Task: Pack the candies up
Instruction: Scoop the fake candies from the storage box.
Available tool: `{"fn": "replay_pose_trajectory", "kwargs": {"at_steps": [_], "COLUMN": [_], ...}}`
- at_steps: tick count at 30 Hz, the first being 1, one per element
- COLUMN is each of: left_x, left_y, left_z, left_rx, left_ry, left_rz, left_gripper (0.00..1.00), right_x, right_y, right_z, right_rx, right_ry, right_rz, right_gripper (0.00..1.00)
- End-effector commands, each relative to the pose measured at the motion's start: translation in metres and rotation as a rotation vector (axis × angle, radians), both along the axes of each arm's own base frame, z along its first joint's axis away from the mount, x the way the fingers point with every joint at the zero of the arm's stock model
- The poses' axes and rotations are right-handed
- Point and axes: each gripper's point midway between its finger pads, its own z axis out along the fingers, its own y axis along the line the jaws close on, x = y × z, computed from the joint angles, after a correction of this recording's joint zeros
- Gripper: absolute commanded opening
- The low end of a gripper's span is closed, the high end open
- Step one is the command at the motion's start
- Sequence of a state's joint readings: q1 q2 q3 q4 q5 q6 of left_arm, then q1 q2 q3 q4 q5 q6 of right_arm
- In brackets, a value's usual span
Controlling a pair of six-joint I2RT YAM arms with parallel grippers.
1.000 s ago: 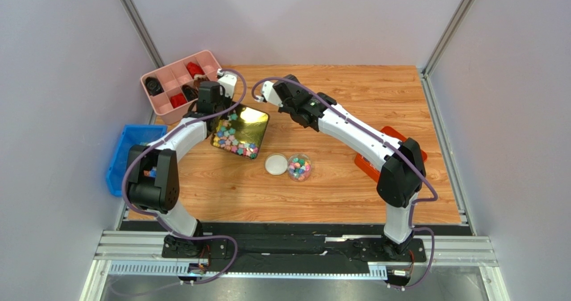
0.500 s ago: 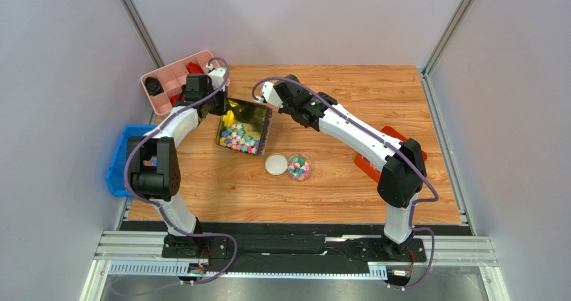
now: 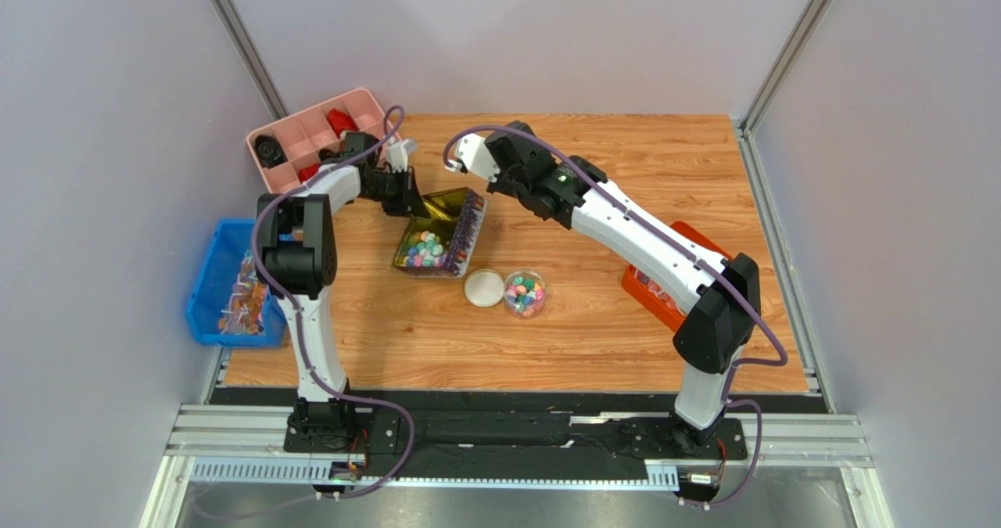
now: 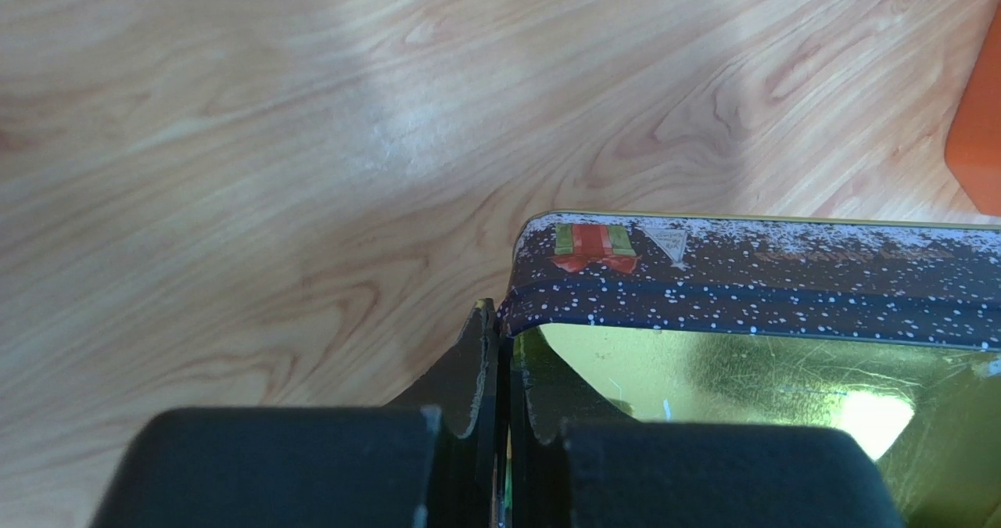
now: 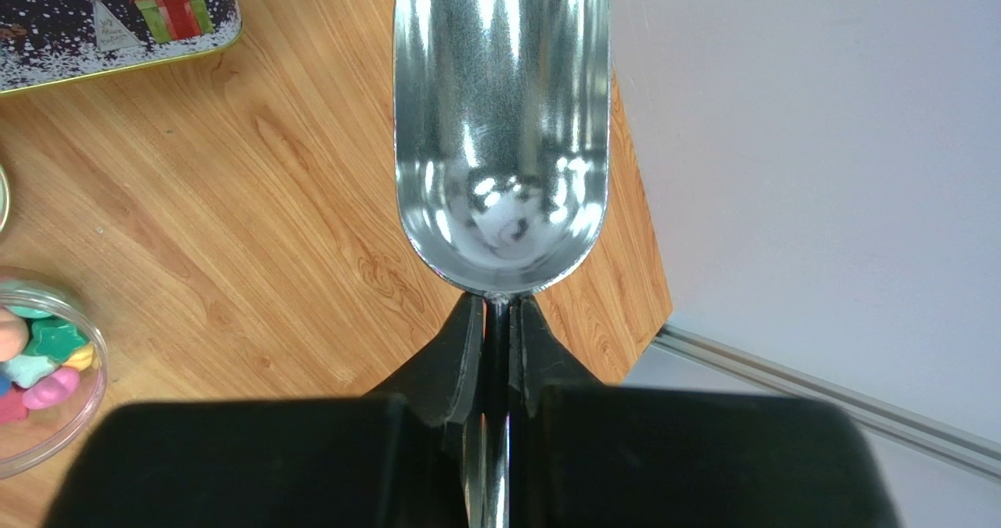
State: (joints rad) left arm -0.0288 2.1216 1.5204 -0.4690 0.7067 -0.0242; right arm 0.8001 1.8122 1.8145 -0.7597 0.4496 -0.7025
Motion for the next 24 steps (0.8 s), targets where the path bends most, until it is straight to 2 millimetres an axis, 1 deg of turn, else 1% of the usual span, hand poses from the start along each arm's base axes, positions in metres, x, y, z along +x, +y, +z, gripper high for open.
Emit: {"fn": "replay_pose_trajectory", "kwargs": {"at_steps": [1,2,4,5,7,8,9,10,11,12,13,14,15,16,20,21,22,24], "left_x": [-0.001,0.0,0.003,0.008,0.009,0.013,0.013,0.015,0.018,0.018,0.019,0.018,0.02,0.02,0.019,0.02,0.019,0.019], "left_y": [-0.003,-0.001,0.007,0.011,0.019,0.021,0.027,0.03,0.034,0.04,0.042,0.044,0.046,0.046,0.046,0.049,0.046,0.045], "left_z": [0.025,0.028,0.025,0.032,0.032,0.039,0.036,0.038,0.046,0.042,0.048,0.047,0.048,0.053,0.055,0.055,0.057,0.056], "left_rx": [-0.028,-0.013,0.041,0.06,0.109,0.125,0.165,0.191,0.216,0.271,0.294,0.313,0.345,0.353,0.428,0.458,0.464,0.471], "left_ry": [0.008,-0.005,-0.03,-0.067,-0.087,-0.121,-0.127,-0.142,-0.179,-0.186,-0.21,-0.221,-0.237,-0.255,-0.306,-0.313,-0.323,-0.329], "left_rz": [-0.017,-0.011,0.017,0.029,0.06,0.073,0.092,0.107,0.118,0.143,0.157,0.169,0.185,0.191,0.177,0.189,0.183,0.181], "left_gripper": [0.0,0.0,0.0,0.0,0.0,0.0,0.0,0.0,0.0,0.0,0.0,0.0,0.0,0.0,0.0,0.0,0.0,0.0], "right_x": [-0.001,-0.003,-0.006,-0.01,-0.016,-0.023,-0.026,-0.03,-0.036,-0.039,-0.042,-0.048,-0.051,-0.052,-0.063,-0.064,-0.067,-0.065], "right_y": [0.006,0.008,0.011,0.015,0.02,0.026,0.028,0.031,0.037,0.04,0.042,0.047,0.05,0.053,0.063,0.065,0.069,0.073], "right_z": [0.029,0.028,0.03,0.03,0.028,0.027,0.024,0.023,0.021,0.019,0.015,0.012,0.01,0.004,-0.014,-0.015,-0.017,-0.022], "right_rx": [0.082,0.081,0.079,0.072,0.058,0.045,0.034,0.024,0.004,-0.01,-0.029,-0.054,-0.083,-0.109,-0.25,-0.277,-0.311,-0.366], "right_ry": [-0.048,-0.042,-0.043,-0.039,-0.033,-0.031,-0.026,-0.023,-0.019,-0.017,-0.013,-0.009,-0.009,-0.003,0.013,0.009,0.002,-0.008], "right_rz": [0.001,0.011,0.027,0.04,0.064,0.086,0.099,0.113,0.142,0.156,0.167,0.191,0.212,0.223,0.282,0.292,0.315,0.319], "right_gripper": [0.0,0.0,0.0,0.0,0.0,0.0,0.0,0.0,0.0,0.0,0.0,0.0,0.0,0.0,0.0,0.0,0.0,0.0]}}
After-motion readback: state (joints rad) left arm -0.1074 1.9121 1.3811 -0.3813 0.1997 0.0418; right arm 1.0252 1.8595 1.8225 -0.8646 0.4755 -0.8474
